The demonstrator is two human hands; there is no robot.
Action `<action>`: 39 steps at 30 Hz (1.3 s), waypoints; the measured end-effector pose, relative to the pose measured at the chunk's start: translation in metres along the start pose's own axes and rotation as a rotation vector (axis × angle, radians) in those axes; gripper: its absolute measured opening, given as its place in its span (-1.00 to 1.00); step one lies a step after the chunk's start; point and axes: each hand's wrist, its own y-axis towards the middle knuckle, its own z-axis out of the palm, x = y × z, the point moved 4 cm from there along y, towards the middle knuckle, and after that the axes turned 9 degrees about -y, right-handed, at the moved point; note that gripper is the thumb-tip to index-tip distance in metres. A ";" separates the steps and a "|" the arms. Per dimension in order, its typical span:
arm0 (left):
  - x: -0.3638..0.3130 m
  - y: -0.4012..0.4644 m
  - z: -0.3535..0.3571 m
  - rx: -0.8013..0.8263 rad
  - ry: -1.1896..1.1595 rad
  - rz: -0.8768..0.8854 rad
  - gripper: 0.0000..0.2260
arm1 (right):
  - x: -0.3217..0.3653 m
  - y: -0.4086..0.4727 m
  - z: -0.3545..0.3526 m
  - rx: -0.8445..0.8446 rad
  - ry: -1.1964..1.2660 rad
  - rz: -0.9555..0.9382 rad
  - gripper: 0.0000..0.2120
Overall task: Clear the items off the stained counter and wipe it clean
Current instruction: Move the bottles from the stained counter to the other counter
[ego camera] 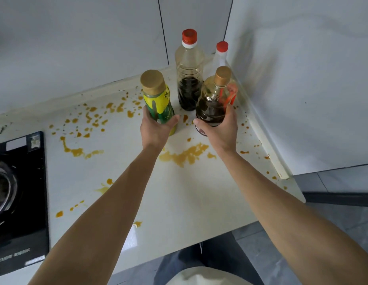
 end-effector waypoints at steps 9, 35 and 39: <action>0.005 0.009 0.002 -0.054 -0.019 -0.023 -0.44 | -0.002 0.015 0.004 0.022 -0.068 -0.008 -0.13; 0.026 -0.185 -0.131 0.074 0.111 -0.239 -0.45 | 0.013 -0.165 -0.076 0.408 -0.066 0.116 -0.40; 0.036 -0.212 -0.149 0.013 0.096 -0.277 -0.45 | -0.002 -0.189 -0.087 0.466 -0.110 0.169 -0.30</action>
